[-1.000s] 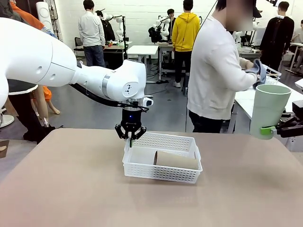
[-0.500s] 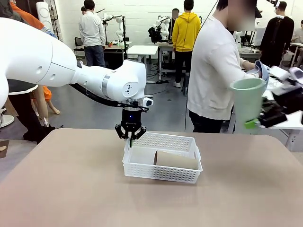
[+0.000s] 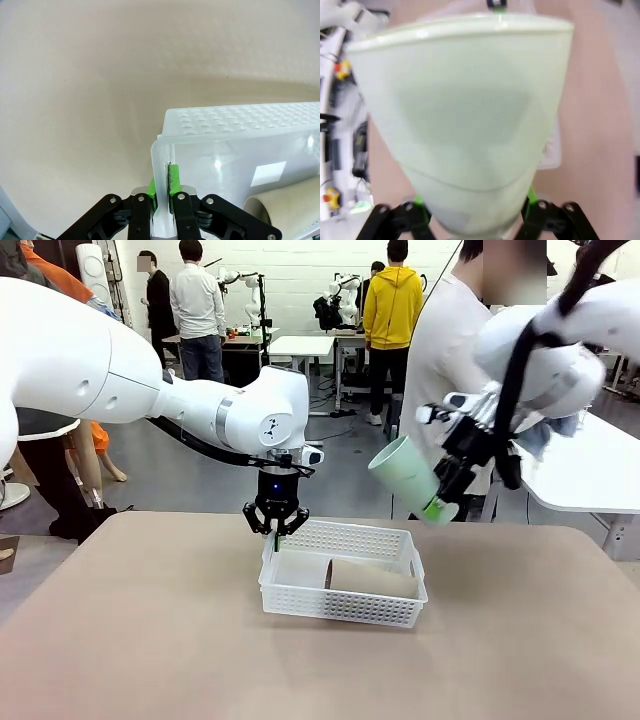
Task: Clean and organize the cups into the basket.
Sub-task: Pick up the Reusable plastic cup from the right side of the table and stack it inside the Organizing basket in the center of the table.
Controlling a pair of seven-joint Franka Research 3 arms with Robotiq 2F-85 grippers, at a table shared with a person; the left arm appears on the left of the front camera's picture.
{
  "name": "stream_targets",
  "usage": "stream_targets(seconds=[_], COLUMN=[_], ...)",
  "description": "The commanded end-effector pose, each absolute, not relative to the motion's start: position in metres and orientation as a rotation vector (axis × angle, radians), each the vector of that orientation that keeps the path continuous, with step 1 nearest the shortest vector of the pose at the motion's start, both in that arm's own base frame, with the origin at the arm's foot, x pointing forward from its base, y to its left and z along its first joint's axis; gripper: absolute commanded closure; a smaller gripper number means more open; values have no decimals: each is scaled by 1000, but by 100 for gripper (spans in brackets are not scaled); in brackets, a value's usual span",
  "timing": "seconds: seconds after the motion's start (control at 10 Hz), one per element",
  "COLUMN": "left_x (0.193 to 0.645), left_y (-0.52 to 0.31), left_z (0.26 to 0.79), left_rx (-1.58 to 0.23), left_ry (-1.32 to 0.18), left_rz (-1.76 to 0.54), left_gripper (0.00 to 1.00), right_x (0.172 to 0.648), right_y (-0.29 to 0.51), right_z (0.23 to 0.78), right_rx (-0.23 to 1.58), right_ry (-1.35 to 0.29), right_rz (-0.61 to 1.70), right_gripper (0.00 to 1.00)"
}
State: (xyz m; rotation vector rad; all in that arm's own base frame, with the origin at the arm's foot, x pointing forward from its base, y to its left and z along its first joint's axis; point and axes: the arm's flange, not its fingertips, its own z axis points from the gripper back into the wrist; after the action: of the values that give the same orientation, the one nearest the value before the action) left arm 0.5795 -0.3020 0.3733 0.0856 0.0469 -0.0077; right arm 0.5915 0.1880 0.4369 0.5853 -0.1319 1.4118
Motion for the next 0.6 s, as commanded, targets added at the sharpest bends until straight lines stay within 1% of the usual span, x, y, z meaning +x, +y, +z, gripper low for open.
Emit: stream_targets(seconds=[0.0,0.2,0.5], left_x=[579,579,579], left_y=[-301,-301,-301], left_z=[375,375,375], left_rx=[84,84,84], left_ry=[44,44,44], left_rz=[-6,-6,-6], left_gripper=[97,97,97], right_x=[622,630,628], right_y=[217,245,273], right_z=[439,418,397], right_rx=[525,481,449], right_ry=[16,94,154], right_rz=[1440,1467,1526], right_gripper=[21,21,21])
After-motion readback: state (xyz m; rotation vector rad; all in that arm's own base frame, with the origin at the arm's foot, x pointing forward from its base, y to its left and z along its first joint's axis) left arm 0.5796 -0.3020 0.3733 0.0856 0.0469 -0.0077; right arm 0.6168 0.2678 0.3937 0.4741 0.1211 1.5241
